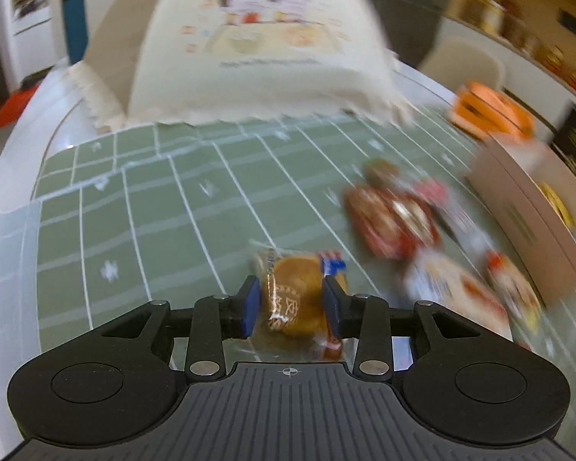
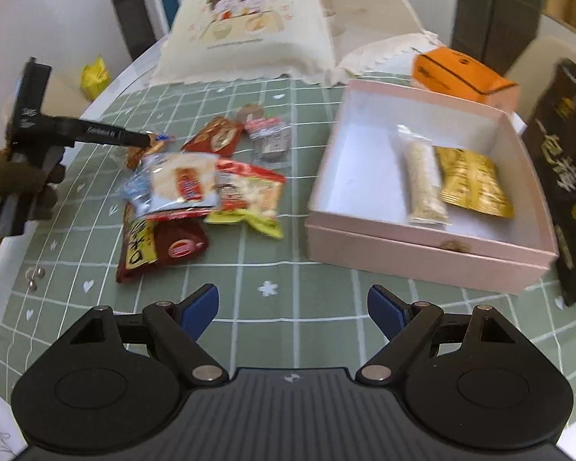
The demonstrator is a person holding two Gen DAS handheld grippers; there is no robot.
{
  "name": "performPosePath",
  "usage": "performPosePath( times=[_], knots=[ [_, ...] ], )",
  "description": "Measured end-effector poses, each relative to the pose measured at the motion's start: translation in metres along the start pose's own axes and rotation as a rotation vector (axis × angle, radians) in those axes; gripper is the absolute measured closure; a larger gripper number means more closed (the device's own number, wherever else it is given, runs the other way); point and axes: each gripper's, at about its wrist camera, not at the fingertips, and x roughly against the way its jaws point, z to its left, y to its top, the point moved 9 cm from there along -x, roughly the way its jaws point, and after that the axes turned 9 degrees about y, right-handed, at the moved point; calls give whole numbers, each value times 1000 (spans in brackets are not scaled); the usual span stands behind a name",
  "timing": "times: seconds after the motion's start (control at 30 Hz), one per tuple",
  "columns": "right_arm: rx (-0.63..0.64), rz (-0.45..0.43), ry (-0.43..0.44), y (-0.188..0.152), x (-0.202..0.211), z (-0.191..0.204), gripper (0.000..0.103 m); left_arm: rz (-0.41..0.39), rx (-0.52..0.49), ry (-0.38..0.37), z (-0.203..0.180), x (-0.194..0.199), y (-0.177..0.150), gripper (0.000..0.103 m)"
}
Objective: Organize snacks
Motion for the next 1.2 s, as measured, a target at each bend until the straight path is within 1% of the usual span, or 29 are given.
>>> performPosePath(
  times=[0.07,0.1,0.17,0.23,0.27,0.37,0.43,0.53,0.6,0.67,0.7,0.73,0.77,0.8,0.87,0.9,0.93,0.97,1.0,1.07,1.1,1.17,1.2],
  knots=[
    [29,4,32,6,-8,13,18,6,15,-13,-5,16,-17,62],
    [39,2,45,10,-11,20,18,11,44,-20,-7,25,-26,62],
    [63,-12,67,23,-19,34,17,15,123,-28,-8,42,-44,64],
    [95,-30,83,39,-29,49,12,20,222,-22,-15,63,-65,64],
    [112,-35,86,46,-35,56,12,26,254,-29,-19,71,-73,64],
    [159,-40,90,68,-59,74,12,56,329,-91,-46,95,-103,64],
    [171,-34,101,82,-78,82,12,85,330,-155,-69,106,-119,64],
    [171,-9,74,102,-112,84,12,99,274,-195,-100,121,-135,64],
    [153,42,64,107,-135,80,12,93,224,-211,-116,130,-141,64],
    [121,105,69,101,-150,76,13,89,190,-218,-127,136,-148,64],
    [96,110,94,96,-149,76,15,91,188,-217,-129,137,-151,64],
    [76,117,131,90,-145,79,26,96,197,-215,-130,136,-154,64],
    [69,129,169,83,-139,83,32,102,217,-213,-128,136,-156,64],
    [64,133,196,77,-131,85,43,105,235,-207,-125,135,-157,64],
    [57,142,220,63,-112,85,50,97,263,-177,-118,136,-157,64],
    [53,146,233,57,-104,85,59,87,278,-156,-113,137,-155,64],
    [46,153,244,48,-94,84,65,74,299,-134,-107,139,-153,64],
    [37,158,248,39,-85,81,68,60,320,-113,-101,140,-149,64],
    [29,169,253,28,-76,77,74,44,340,-94,-96,142,-144,64],
    [31,175,249,10,-58,71,79,11,378,-54,-84,144,-134,64],
    [36,172,245,0,-48,67,85,-7,393,-33,-77,145,-128,64],
    [46,164,229,-16,-31,59,85,-41,397,10,-63,144,-113,64],
    [51,156,213,-20,-26,53,86,-64,398,43,-54,142,-103,64]
  ],
)
